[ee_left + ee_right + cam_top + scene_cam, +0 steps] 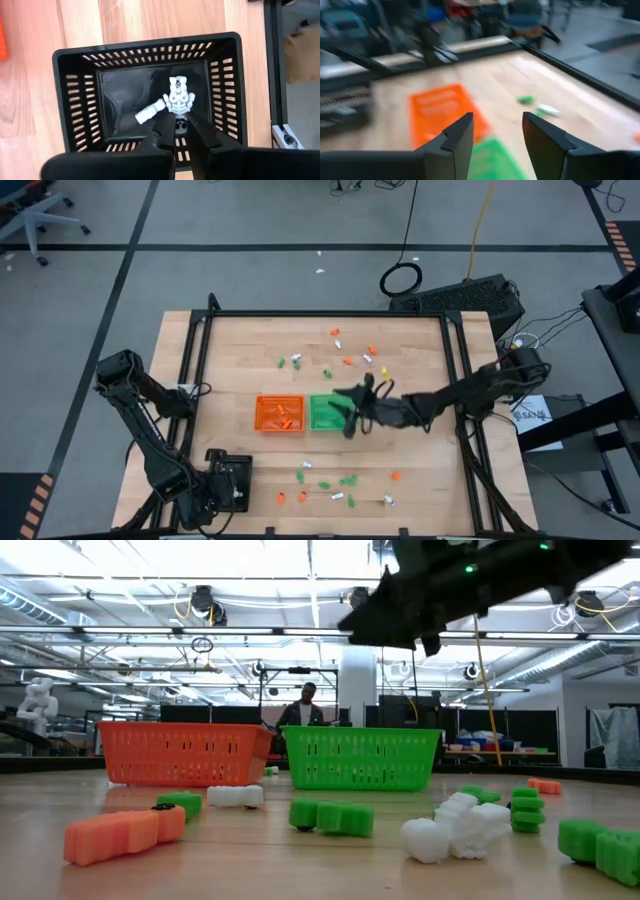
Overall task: Sort Halloween decoration
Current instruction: Put the white skeleton toy into the black bin, then put the orange skeleton toy into the orange bin
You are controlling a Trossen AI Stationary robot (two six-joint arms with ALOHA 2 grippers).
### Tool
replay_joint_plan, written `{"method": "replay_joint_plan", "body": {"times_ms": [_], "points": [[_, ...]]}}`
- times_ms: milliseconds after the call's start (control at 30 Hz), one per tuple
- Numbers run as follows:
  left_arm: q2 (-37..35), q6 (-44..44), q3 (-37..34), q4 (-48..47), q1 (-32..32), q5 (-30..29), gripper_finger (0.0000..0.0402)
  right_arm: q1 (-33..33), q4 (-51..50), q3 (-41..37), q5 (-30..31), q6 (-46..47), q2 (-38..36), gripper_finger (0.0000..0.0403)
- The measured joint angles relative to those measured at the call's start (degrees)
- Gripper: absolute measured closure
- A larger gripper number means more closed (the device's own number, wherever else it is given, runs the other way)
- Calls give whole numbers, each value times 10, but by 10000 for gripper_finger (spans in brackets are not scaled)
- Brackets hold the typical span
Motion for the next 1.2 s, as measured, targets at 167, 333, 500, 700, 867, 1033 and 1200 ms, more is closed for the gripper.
{"method": "replay_joint_plan", "body": {"times_ms": [167, 333, 500, 700, 867, 1033, 1200], "points": [[0, -12, -24, -1, 0, 0, 340, -60, -203, 62, -3, -7, -31, 250], [0, -19, -31, 1, 0, 0, 295, -124, -278, 97, -70, -42, -31, 250], [0, -3, -30, 0, 5, -1, 273, -194, -321, 107, -170, -51, -30, 250], [-23, 19, -30, -1, 24, -46, 283, -277, -385, 109, -205, -55, -30, 250], [-72, 101, -30, 0, 25, -200, 311, -329, -401, 109, -245, -66, -16, 250], [-117, 206, -29, 1, 38, -349, 334, -362, -403, 109, -260, -92, 20, 246], [-131, 259, -29, 1, 74, -399, 340, -368, -375, 109, -275, -118, 72, 227]]}}
